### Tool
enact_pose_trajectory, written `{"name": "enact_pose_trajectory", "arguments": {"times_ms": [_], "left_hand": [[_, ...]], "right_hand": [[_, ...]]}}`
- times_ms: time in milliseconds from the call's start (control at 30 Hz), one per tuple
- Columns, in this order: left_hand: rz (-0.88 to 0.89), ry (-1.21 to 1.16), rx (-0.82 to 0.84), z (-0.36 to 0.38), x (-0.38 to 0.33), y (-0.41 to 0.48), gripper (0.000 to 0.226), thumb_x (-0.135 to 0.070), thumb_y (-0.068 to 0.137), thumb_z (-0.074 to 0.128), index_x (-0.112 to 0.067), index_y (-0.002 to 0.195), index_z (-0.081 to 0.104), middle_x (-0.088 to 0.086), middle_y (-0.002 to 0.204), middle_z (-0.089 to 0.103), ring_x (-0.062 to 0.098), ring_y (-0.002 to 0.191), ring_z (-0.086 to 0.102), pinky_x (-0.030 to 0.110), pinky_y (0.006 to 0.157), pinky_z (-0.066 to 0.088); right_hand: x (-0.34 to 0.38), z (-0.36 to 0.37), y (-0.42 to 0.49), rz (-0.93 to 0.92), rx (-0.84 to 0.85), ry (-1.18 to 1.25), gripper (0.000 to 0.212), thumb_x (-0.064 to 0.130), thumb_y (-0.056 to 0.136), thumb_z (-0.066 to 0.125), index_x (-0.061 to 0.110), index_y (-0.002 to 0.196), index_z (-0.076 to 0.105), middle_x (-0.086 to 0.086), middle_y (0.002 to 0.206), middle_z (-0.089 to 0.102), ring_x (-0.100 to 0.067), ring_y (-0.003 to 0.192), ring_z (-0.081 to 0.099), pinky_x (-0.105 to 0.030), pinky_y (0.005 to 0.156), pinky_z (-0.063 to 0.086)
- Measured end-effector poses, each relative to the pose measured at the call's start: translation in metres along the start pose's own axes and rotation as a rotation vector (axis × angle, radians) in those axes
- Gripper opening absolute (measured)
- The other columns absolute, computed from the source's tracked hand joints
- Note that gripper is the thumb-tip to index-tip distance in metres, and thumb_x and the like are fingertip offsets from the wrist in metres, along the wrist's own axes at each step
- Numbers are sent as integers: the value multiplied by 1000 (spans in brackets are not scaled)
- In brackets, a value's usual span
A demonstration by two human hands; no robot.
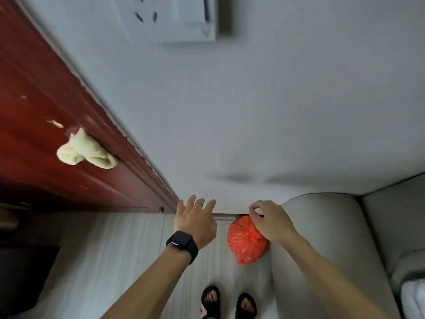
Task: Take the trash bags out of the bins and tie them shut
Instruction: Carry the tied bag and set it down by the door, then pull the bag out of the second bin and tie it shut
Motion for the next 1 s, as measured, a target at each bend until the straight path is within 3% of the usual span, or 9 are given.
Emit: {"name": "enact_pose_trajectory", "arguments": {"times_ms": [167,267,367,500,633,800,1000], "left_hand": [[-144,-127,-70,-89,40,-83,47,-38,94,32,-31,139,46,-3,126,63,21,122,51,49,113,18],[-237,-162,-185,-130,75,-136,44,-38,90,32,-33,125,57,-5,109,68,22,106,56,42,103,31],[-352,-234,-299,-160,113,-187,37,-36,89,35,-34,117,58,-3,111,68,25,106,57,40,98,35],[-547,-283,-423,-169,156,-281,39,-41,92,37,-37,126,56,-8,122,66,21,115,57,40,104,34],[-781,-299,-513,-135,188,-399,41,-45,94,41,-39,133,53,-16,136,57,13,130,49,45,110,31],[-1071,-369,-489,-62,185,-542,42,-42,91,49,-36,131,57,-11,136,58,20,127,53,50,106,37],[-1463,-472,-495,29,142,-730,48,-44,84,44,-36,128,60,-8,130,64,22,119,59,41,97,44]], "right_hand": [[143,-85,-80,-323,-80,-123,17,32,95,55,31,104,70,14,114,67,-14,112,54,-19,86,38],[219,-110,-122,-521,-73,-255,21,37,97,51,32,112,66,17,122,63,-14,122,47,-25,93,42],[287,-121,-159,-719,-62,-371,27,39,100,46,33,120,61,20,129,57,-14,128,41,-33,100,44],[351,-121,-209,-917,-79,-332,26,39,99,47,33,119,62,20,128,58,-14,123,43,-33,99,45],[381,-80,-265,-1149,-29,-191,21,36,96,52,32,113,65,21,120,60,-10,111,46,-24,98,40],[389,17,-334,-1356,211,-187,25,37,91,50,30,108,68,16,114,67,-14,109,59,-19,98,36],[419,134,-493,-1613,508,-303,23,37,91,51,33,105,69,16,112,67,-16,109,57,-29,99,42]]}}
Point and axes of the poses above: each hand's wrist, its own y-axis towards the middle knuckle, its own z-axis out of the palm, x = y × z, the point moved 7 cm from there along y, towards the middle knuckle
